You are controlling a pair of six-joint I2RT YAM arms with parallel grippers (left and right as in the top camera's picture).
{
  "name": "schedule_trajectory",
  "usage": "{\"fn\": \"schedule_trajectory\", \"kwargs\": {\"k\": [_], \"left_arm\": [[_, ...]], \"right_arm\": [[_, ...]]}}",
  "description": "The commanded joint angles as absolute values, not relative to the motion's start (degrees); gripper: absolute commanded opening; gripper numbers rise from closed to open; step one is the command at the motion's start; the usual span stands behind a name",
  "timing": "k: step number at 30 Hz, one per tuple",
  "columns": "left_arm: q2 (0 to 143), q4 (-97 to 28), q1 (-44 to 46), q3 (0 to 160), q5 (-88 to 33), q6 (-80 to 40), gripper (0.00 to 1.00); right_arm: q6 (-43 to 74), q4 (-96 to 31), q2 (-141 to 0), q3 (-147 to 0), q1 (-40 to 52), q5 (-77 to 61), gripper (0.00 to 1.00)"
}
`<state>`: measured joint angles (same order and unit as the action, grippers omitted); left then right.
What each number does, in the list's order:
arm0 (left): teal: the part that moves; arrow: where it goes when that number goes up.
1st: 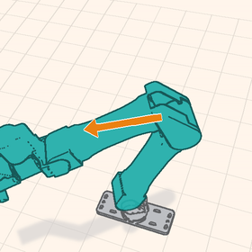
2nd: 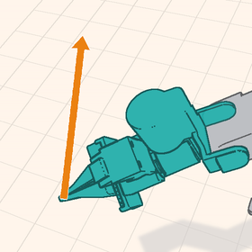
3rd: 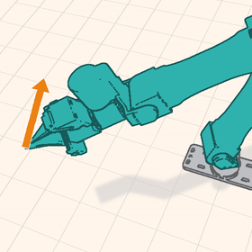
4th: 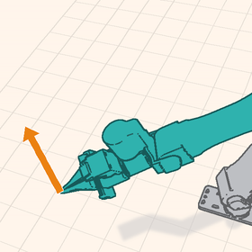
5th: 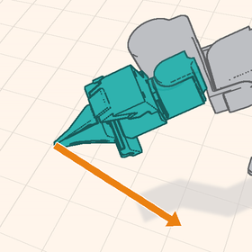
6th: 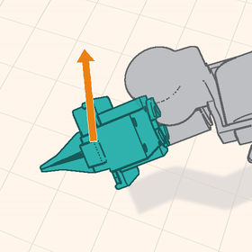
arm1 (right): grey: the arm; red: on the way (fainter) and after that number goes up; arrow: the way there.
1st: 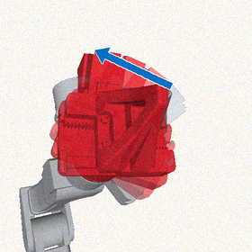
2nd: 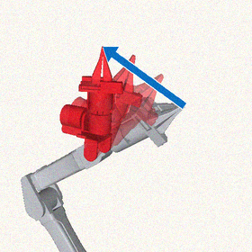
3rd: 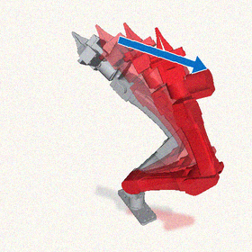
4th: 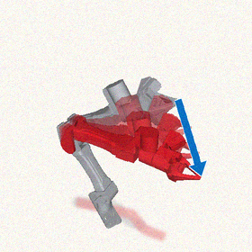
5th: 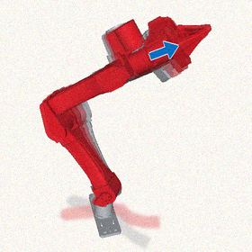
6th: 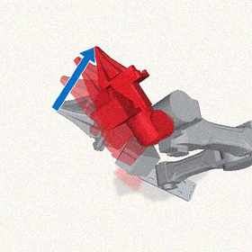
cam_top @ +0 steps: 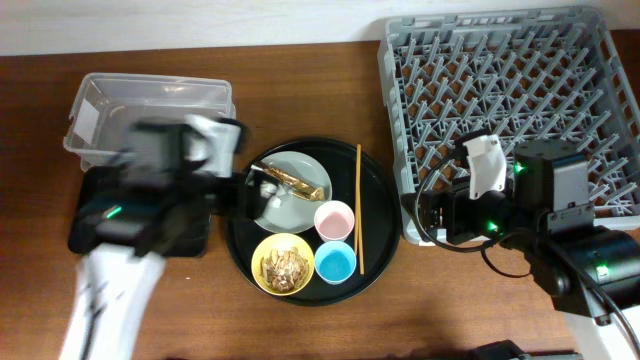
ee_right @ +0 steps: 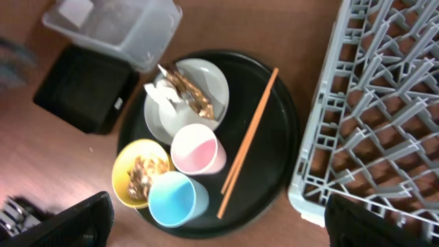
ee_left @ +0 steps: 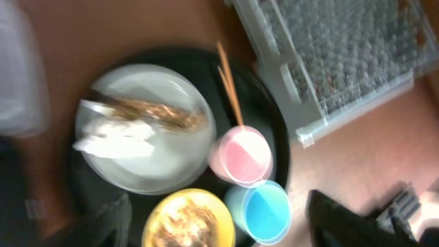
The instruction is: Sort waste into correct bins and load items into the dishwasher rack
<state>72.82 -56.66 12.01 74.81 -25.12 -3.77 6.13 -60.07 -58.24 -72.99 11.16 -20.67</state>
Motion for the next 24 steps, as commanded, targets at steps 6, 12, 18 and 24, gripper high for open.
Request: {"fn": "schedule_trajectory", "kwargs": {"k": [6,12,18,24], "left_arm": [[102.24,-52.88,30.63,74.94,-12.14,-3.79,0.44],[103.94,-51.09,29.69,79.96,-12.78,-4.91,0.01],[99.29,-59.96,9.50,93.80,-65.21,1.39,0.01],[99.18,-65.87,3.79,93.80,-88.99,4.84,0.00]], "right_arm": [[14.70,-60.80,-57.01,-74.39,10.79,-17.34,0.99],[14.68,-61.14,-57.06,-74.39,10.81,-17.34,0.99],[11.22,-58.35,-58.89,-74.37,10.81,-22.98,0.99],[6.52,-38.74,-67.92,-74.37,10.90,-57.08,0.97]]}}
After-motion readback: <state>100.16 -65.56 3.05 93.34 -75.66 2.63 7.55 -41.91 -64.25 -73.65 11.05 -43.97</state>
